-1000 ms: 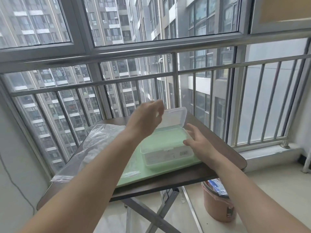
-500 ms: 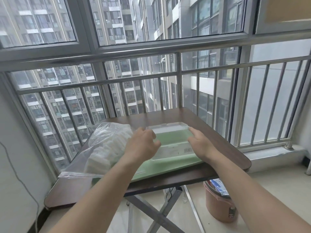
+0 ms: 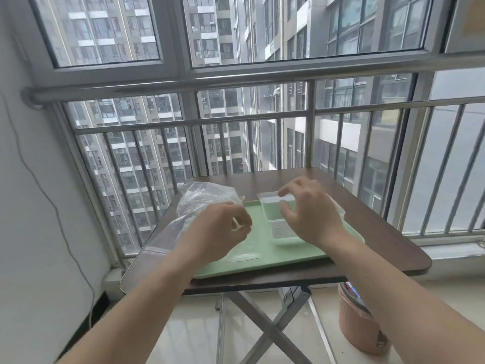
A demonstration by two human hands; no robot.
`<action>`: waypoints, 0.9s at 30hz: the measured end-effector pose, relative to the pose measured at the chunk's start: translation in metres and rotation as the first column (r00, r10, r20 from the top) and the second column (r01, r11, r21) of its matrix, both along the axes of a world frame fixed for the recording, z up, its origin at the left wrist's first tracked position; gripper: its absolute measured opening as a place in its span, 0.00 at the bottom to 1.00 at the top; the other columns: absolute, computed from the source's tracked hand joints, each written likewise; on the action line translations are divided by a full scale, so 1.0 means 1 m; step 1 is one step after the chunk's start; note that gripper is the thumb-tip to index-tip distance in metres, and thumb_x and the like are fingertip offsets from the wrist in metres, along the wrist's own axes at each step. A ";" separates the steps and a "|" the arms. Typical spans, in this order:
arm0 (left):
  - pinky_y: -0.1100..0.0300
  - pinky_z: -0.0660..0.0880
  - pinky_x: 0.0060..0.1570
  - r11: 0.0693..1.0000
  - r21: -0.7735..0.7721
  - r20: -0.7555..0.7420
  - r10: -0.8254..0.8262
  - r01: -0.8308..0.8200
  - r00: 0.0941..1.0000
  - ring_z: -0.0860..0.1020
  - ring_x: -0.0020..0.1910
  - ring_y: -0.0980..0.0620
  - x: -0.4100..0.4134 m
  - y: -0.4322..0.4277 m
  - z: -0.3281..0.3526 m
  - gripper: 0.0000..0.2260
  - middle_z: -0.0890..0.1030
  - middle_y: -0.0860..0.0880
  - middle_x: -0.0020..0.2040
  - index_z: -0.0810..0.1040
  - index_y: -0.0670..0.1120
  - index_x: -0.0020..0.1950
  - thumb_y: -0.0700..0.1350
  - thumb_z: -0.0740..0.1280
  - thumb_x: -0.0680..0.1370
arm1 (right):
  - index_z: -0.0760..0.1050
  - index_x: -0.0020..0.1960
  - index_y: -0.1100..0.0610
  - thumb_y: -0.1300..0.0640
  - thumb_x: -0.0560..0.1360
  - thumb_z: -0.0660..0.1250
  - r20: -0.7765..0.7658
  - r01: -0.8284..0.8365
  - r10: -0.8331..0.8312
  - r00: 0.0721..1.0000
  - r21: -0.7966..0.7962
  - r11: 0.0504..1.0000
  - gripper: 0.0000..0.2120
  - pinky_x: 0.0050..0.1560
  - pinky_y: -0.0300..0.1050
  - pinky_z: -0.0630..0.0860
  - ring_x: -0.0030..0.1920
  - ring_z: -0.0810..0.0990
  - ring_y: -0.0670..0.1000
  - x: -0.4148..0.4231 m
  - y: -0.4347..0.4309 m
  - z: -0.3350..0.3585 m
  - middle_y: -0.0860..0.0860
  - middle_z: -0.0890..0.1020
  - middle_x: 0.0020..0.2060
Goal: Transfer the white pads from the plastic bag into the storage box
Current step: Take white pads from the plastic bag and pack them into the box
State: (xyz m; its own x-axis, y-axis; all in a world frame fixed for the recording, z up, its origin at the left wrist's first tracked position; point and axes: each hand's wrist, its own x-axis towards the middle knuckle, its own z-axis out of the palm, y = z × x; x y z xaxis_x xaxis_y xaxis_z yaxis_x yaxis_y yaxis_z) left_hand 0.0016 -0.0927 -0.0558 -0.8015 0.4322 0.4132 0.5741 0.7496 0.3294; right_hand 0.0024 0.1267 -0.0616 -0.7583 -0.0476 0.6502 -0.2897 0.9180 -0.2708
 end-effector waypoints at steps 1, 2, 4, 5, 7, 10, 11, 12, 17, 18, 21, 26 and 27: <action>0.55 0.79 0.49 0.998 -0.055 -0.015 0.022 -0.023 1.000 0.79 0.46 0.59 0.006 -0.014 0.003 0.02 0.80 0.59 0.48 0.82 0.56 0.47 0.48 0.72 0.76 | 0.80 0.53 0.53 0.53 0.77 0.65 0.024 -0.103 0.103 0.994 0.017 0.995 0.08 0.54 0.46 0.75 0.53 0.76 0.50 0.003 -0.016 0.004 0.49 0.80 0.52; 0.55 0.78 0.51 0.991 -0.122 -0.024 0.045 -0.048 0.999 0.78 0.48 0.58 0.011 -0.027 0.005 0.02 0.80 0.59 0.49 0.82 0.56 0.48 0.50 0.72 0.76 | 0.81 0.51 0.52 0.54 0.77 0.66 0.073 -0.204 0.202 0.977 0.017 0.979 0.06 0.51 0.43 0.76 0.49 0.77 0.47 0.007 -0.031 0.007 0.48 0.81 0.49; 0.56 0.73 0.58 0.958 -0.272 -0.065 0.073 -0.088 0.995 0.75 0.55 0.56 0.020 -0.050 0.006 0.07 0.77 0.59 0.54 0.81 0.59 0.51 0.56 0.72 0.75 | 0.82 0.49 0.52 0.54 0.77 0.68 0.178 -0.364 0.355 0.918 0.016 0.931 0.05 0.45 0.37 0.75 0.42 0.76 0.42 0.014 -0.058 0.011 0.46 0.81 0.45; 0.55 0.70 0.61 0.931 -0.349 -0.087 0.080 -0.106 0.993 0.72 0.58 0.56 0.023 -0.061 0.005 0.11 0.76 0.59 0.57 0.81 0.60 0.54 0.60 0.72 0.73 | 0.82 0.49 0.51 0.53 0.76 0.68 0.227 -0.415 0.397 0.889 0.036 0.909 0.05 0.45 0.37 0.75 0.42 0.76 0.41 0.016 -0.071 0.010 0.45 0.81 0.45; 0.53 0.64 0.66 0.881 -0.453 -0.125 0.090 -0.138 0.988 0.68 0.62 0.54 0.025 -0.077 -0.001 0.18 0.73 0.59 0.60 0.78 0.62 0.59 0.64 0.71 0.71 | 0.82 0.51 0.48 0.46 0.75 0.69 0.322 -0.454 0.402 0.857 0.104 0.885 0.09 0.47 0.40 0.76 0.45 0.77 0.42 0.020 -0.092 0.006 0.42 0.79 0.48; 0.50 0.63 0.66 0.891 -0.431 -0.186 0.066 -0.142 0.980 0.69 0.63 0.53 0.025 -0.091 -0.010 0.16 0.74 0.59 0.60 0.79 0.64 0.57 0.64 0.71 0.71 | 0.80 0.54 0.45 0.38 0.70 0.70 0.373 -0.442 0.346 0.861 0.212 0.871 0.16 0.51 0.45 0.77 0.51 0.78 0.44 0.020 -0.111 -0.004 0.41 0.79 0.53; 0.50 0.65 0.65 0.901 -0.412 -0.220 0.046 -0.135 0.975 0.71 0.61 0.53 0.024 -0.094 -0.012 0.13 0.75 0.60 0.58 0.81 0.63 0.54 0.62 0.71 0.72 | 0.80 0.54 0.45 0.38 0.70 0.70 0.373 -0.437 0.337 0.865 0.224 0.871 0.17 0.51 0.46 0.77 0.51 0.78 0.45 0.019 -0.114 -0.007 0.41 0.79 0.53; 0.50 0.67 0.62 0.910 -0.393 -0.257 0.028 -0.131 0.966 0.74 0.58 0.53 0.023 -0.095 -0.013 0.09 0.77 0.60 0.56 0.82 0.63 0.51 0.60 0.70 0.73 | 0.80 0.53 0.45 0.38 0.70 0.70 0.370 -0.433 0.333 0.867 0.231 0.871 0.16 0.51 0.46 0.77 0.51 0.78 0.45 0.018 -0.116 -0.009 0.41 0.79 0.53; 0.52 0.74 0.51 0.975 -0.191 -0.382 0.036 -0.117 0.924 0.81 0.46 0.51 0.019 -0.096 -0.019 0.02 0.83 0.58 0.47 0.85 0.55 0.43 0.50 0.73 0.74 | 0.82 0.50 0.46 0.49 0.78 0.64 0.351 -0.415 0.335 0.874 0.184 0.891 0.08 0.47 0.50 0.79 0.46 0.80 0.50 0.009 -0.118 -0.011 0.44 0.82 0.48; 0.51 0.75 0.51 0.977 -0.154 -0.429 0.068 -0.147 0.901 0.81 0.47 0.49 0.019 -0.095 -0.020 0.01 0.83 0.56 0.48 0.85 0.54 0.43 0.49 0.75 0.74 | 0.83 0.50 0.46 0.50 0.78 0.64 0.346 -0.401 0.328 0.879 0.164 0.901 0.08 0.47 0.51 0.79 0.46 0.81 0.50 0.007 -0.117 -0.010 0.45 0.83 0.47; 0.55 0.73 0.47 0.957 0.071 -0.548 0.273 -0.281 0.791 0.78 0.46 0.49 0.026 -0.091 -0.024 0.04 0.80 0.52 0.46 0.83 0.50 0.43 0.49 0.75 0.72 | 0.84 0.50 0.47 0.52 0.77 0.66 0.322 -0.374 0.332 0.887 0.076 0.924 0.07 0.47 0.50 0.79 0.43 0.82 0.49 0.003 -0.114 -0.002 0.44 0.85 0.45; 0.64 0.70 0.30 0.738 0.569 0.137 0.351 -0.364 0.926 0.75 0.28 0.58 0.048 -0.073 -0.022 0.13 0.82 0.54 0.30 0.80 0.50 0.34 0.52 0.70 0.77 | 0.85 0.48 0.50 0.54 0.75 0.71 0.243 -0.370 0.383 0.891 -0.099 0.924 0.04 0.46 0.46 0.80 0.38 0.80 0.43 0.001 -0.112 0.010 0.44 0.86 0.42; 0.66 0.70 0.28 0.664 0.635 0.347 0.213 -0.396 0.913 0.75 0.27 0.58 0.049 -0.067 -0.019 0.14 0.84 0.51 0.33 0.82 0.48 0.36 0.53 0.69 0.78 | 0.85 0.47 0.51 0.54 0.75 0.71 0.230 -0.369 0.384 0.894 -0.106 0.923 0.04 0.45 0.45 0.80 0.36 0.79 0.41 0.001 -0.113 0.011 0.44 0.85 0.41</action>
State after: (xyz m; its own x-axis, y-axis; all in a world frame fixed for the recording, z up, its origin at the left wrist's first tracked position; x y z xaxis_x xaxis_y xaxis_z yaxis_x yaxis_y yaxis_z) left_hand 0.0502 -0.1598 -0.0750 -0.9425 -0.1799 0.2818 0.1965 0.3838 0.9023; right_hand 0.0032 0.0142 -0.0504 -0.8252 -0.3286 0.4593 -0.5294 0.7335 -0.4263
